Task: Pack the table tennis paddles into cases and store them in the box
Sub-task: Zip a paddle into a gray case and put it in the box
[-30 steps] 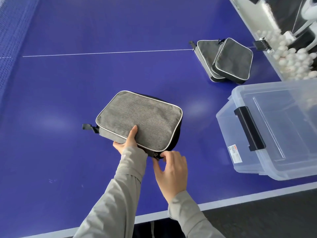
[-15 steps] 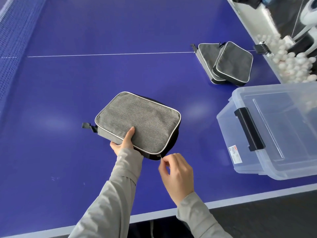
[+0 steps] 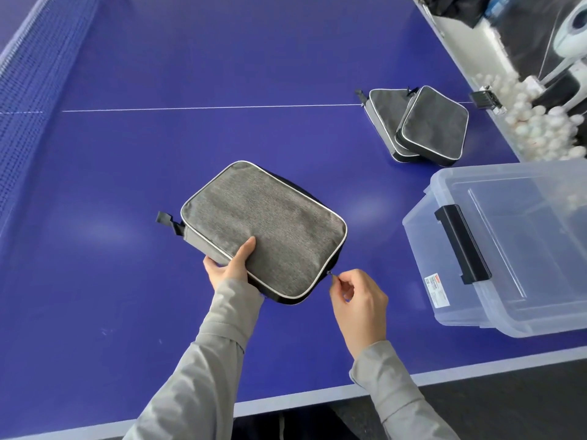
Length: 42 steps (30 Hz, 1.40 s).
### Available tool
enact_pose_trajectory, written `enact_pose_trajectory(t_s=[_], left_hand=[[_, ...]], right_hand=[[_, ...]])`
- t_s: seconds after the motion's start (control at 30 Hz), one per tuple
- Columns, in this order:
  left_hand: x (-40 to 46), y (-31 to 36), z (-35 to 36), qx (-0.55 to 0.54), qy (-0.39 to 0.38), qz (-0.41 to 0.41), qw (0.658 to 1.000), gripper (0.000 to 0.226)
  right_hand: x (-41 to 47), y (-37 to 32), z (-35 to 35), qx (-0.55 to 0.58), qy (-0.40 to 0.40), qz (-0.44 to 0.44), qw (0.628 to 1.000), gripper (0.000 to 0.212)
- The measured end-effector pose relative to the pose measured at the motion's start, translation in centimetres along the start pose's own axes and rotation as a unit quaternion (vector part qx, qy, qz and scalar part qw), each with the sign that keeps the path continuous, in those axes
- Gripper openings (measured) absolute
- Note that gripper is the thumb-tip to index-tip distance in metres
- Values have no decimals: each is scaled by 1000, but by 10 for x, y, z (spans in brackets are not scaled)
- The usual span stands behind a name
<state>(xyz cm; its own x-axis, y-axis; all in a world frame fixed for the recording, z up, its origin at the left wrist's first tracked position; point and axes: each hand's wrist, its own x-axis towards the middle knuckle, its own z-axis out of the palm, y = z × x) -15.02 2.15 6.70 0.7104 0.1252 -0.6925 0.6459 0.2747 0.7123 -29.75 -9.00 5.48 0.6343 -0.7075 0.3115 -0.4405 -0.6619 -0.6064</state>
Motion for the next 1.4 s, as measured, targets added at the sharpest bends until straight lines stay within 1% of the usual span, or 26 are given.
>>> enact_pose_trajectory(t_s=[0.13,0.3,0.5,0.6,0.83,0.93,1.17,1.23,1.33,1.4], left_hand=[[3,0,-3,12,3,14,1000,54],[9,-3,-8,3,4,17,1000,49],[24,-9,-13,9,-1,14,1000,56],[26,-14,-17,17,4,16,1000,54],[31,-18,-16,-18,2,-36,999,52],[37,-19,-18,-33,-6,-53,998,52],[55,-22,-25,4,-26,-57,998,54],[58,-23,-27,28,-27,-47,998,58],[66,-25,-33,74,-21,-45,996,72],[69,-28,-38,114,-14,-50,992,75]], right_hand=[[6,-3,4,15,11,30,999,21],[19,-5,7,12,14,41,999,21],[15,0,15,-4,-13,31,999,22],[10,4,19,-11,-21,38,999,22],[20,4,22,-10,7,39,999,21],[20,5,22,-7,4,23,1000,22],[-1,13,30,-24,-50,16,998,27],[-5,13,34,-20,-65,16,998,27],[-12,12,39,-18,-95,18,995,26],[-16,12,43,-19,-110,23,994,25]])
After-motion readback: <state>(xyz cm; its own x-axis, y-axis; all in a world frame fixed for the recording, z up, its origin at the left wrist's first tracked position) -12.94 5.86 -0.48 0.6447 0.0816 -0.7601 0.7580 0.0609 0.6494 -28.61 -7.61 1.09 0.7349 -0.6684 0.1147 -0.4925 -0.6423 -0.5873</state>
